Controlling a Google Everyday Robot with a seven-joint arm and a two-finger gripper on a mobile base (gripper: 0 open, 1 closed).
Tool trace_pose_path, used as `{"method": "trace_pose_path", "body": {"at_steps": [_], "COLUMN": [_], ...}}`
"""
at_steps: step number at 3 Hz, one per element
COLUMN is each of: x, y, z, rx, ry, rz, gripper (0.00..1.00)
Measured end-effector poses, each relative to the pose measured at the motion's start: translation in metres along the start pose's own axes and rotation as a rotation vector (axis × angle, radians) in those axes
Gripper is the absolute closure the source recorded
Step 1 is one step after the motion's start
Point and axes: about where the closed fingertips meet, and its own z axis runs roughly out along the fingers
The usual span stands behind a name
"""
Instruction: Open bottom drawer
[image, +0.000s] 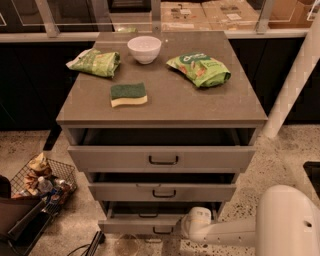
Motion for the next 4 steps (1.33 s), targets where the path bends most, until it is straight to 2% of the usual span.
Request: {"method": "trace_pose_path", "body": {"at_steps": [1, 3, 4], "x": [-0.002, -0.004, -0.004], "y": [0.016, 0.032, 0.031], "z": [-0.012, -0.029, -0.032], "rx": [-0.011, -0.017, -0.017], "ry": [0.003, 0.014, 0.014], "rz": [0.005, 0.012, 0.012], "gripper": [1.00, 1.00, 1.00]}}
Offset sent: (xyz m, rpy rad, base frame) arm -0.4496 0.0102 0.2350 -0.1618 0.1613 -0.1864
